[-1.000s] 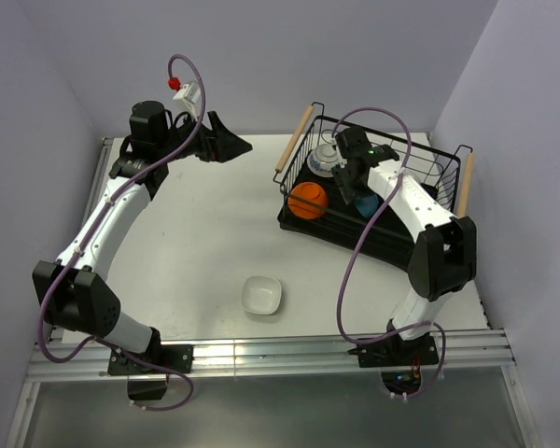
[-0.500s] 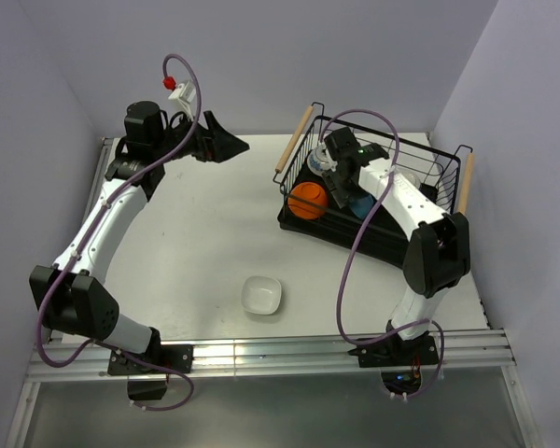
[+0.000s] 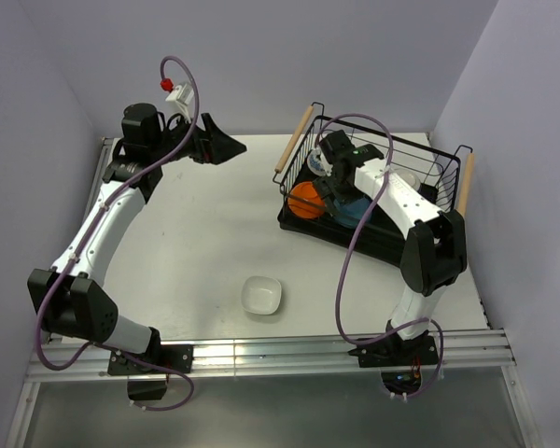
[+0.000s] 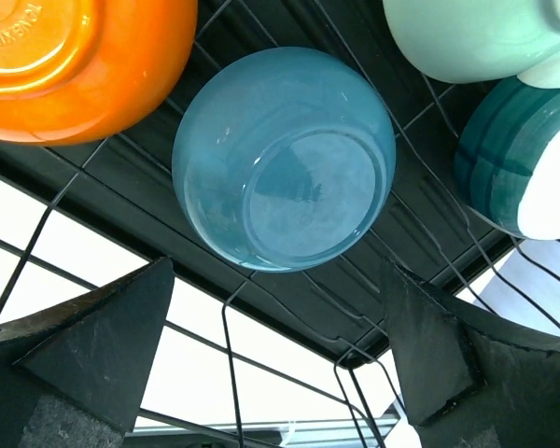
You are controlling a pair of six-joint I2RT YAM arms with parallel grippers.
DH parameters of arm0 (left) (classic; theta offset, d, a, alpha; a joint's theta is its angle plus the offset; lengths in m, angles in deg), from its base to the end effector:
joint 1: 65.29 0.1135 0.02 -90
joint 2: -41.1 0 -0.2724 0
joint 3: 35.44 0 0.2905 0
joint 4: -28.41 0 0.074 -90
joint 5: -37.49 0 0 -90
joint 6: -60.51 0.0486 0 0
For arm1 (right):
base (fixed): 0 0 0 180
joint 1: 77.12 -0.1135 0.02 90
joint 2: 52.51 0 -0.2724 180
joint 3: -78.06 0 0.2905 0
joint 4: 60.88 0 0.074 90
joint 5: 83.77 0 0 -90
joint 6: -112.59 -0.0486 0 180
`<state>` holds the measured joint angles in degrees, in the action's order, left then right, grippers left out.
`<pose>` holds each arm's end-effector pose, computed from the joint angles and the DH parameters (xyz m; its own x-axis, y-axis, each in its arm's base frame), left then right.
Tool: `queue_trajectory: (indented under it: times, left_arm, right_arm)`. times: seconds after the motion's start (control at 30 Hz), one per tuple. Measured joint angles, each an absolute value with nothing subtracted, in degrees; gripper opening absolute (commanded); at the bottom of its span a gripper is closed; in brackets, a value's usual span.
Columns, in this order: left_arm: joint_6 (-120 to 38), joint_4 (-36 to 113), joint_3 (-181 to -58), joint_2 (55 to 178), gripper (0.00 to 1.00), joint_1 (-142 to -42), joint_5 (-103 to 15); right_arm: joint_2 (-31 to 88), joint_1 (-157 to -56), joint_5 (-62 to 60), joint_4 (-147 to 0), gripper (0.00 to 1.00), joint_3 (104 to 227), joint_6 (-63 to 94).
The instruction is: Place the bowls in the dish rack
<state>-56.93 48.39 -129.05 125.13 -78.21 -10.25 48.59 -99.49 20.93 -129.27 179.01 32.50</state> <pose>0.3692 -0.1182 0.4129 -0.5295 -0.2284 -0.8170 0.6380 0.5276 -0.5610 0.3813 0.1436 0.2674 -0.7992 -0.5089 -0.3197 -0.4262 0.8550 -0.2956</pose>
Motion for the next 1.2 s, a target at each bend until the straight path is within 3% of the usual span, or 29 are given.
queue_trajectory:
  times: [0.33, 0.7, 0.93, 1.2]
  left_arm:
    - [-42.9, 55.9, -122.6, 118.8, 0.96, -77.0, -8.2]
    - [-8.7, 73.4, -105.7, 109.1, 0.92, -77.7, -4.8]
    - [-2.0, 73.9, -98.8, 110.1, 0.91, -88.6, -9.7]
    - [1.8, 69.2, -98.5, 118.6, 0.86, -99.2, -15.6]
  right_arm:
    - [47.0, -99.3, 18.2, -130.3, 1.00, 184.8, 31.3]
    - [26.4, -91.8, 7.7, -124.2, 1.00, 189.8, 26.8]
    - [16.0, -85.3, 0.2, -119.8, 1.00, 184.4, 24.1]
    - [13.4, -80.8, -7.0, -120.2, 1.00, 179.2, 21.7]
